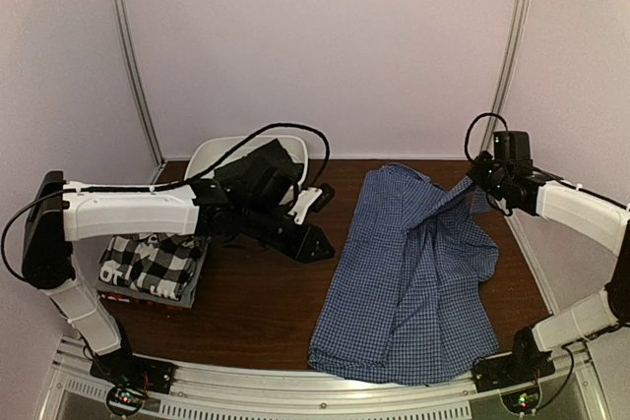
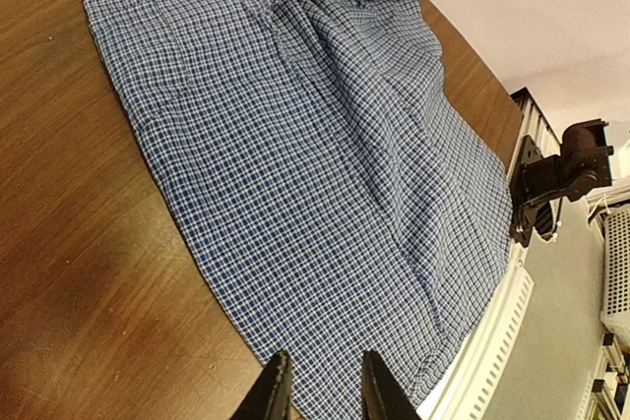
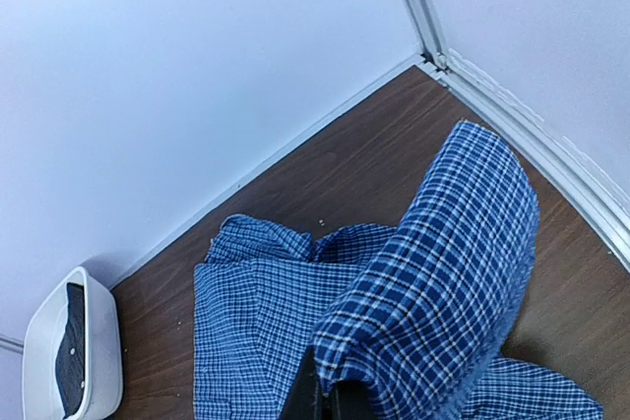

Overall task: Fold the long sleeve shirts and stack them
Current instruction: Pick up the sleeve from the 1/3-folded shirt, then flatten out the 1/3-folded shirt at the center of the board.

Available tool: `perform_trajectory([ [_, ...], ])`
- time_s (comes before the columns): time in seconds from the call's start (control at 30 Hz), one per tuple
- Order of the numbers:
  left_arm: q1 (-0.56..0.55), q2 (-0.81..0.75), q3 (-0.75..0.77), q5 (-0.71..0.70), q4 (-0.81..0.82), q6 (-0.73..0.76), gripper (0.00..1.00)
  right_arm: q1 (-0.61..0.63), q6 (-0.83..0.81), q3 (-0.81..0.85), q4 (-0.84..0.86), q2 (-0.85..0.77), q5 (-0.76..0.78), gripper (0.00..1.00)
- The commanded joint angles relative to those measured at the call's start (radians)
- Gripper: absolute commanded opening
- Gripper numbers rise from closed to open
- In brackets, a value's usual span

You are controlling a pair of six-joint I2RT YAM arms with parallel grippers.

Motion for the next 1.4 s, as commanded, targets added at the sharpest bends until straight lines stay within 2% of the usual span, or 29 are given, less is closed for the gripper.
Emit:
perform_trajectory([
  [0.0, 0.016, -0.043, -0.018, -0.016, 0.019, -0.007, 0.25, 0.113, -0.092, 0.138, -0.038, 0.111, 0.035, 0.00],
  [0.13, 0.046, -0.074, -0.045, -0.046, 0.014, -0.012, 0.24, 0.252, -0.126, 0.338, -0.044, 0.281, 0.008, 0.00],
  [0.27, 0.095, -0.126, -0.087, -0.060, 0.004, -0.020, 0.24, 0.359, -0.161, 0.642, -0.062, 0.492, -0.076, 0.00],
  [0.47, 0.119, -0.185, -0.148, -0.088, -0.019, -0.039, 0.24, 0.467, -0.179, 1.142, -0.116, 0.846, -0.247, 0.00],
  [0.57, 0.120, -0.215, -0.173, -0.097, -0.025, -0.053, 0.24, 0.489, -0.159, 1.297, -0.082, 0.930, -0.311, 0.00],
  [0.73, 0.121, -0.237, -0.206, -0.091, -0.025, -0.063, 0.24, 0.492, -0.121, 1.311, 0.026, 0.950, -0.321, 0.00],
  [1.03, 0.121, -0.195, -0.202, -0.047, -0.019, -0.054, 0.28, 0.481, -0.126, 1.311, 0.046, 0.943, -0.307, 0.00],
  [1.37, 0.121, -0.079, -0.260, 0.111, 0.107, -0.071, 0.41, 0.459, -0.098, 1.317, 0.086, 0.943, -0.311, 0.00],
])
